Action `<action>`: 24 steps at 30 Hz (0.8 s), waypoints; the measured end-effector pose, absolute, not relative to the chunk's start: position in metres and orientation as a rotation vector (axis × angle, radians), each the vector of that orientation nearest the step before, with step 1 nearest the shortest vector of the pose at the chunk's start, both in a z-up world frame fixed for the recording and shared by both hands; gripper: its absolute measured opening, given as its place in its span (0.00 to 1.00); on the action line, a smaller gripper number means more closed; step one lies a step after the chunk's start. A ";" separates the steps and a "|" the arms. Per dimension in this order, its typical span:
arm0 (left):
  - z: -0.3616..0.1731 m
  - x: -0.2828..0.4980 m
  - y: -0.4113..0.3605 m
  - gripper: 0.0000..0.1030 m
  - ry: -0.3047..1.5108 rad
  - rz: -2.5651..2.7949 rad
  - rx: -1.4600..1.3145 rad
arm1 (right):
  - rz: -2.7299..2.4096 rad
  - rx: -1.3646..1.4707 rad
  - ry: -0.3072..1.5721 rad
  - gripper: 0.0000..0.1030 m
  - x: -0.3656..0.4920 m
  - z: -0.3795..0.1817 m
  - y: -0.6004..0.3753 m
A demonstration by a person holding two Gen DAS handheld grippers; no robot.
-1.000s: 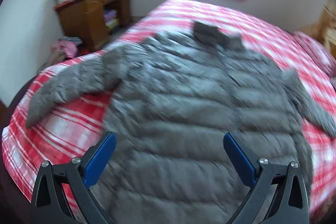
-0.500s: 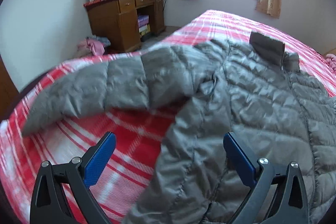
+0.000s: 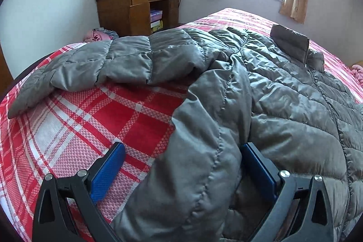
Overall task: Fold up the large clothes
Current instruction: 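Grasp a jacket sleeve cuff with the right gripper and lift it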
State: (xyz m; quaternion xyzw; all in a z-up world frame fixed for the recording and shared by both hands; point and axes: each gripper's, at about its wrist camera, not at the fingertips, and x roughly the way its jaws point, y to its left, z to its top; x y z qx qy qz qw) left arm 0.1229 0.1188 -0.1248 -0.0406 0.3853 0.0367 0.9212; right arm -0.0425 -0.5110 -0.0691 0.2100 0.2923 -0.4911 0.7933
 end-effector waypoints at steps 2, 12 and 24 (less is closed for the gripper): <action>-0.124 0.120 0.121 0.99 0.785 0.072 -0.086 | -1.020 0.369 0.570 0.06 -0.040 -0.040 -0.493; -0.122 0.112 0.129 0.99 0.759 0.041 -0.113 | -0.529 0.009 0.424 0.06 0.029 0.074 -0.303; -0.124 0.105 0.133 0.99 0.724 0.019 -0.120 | -0.016 0.061 0.586 0.06 0.127 -0.005 -0.106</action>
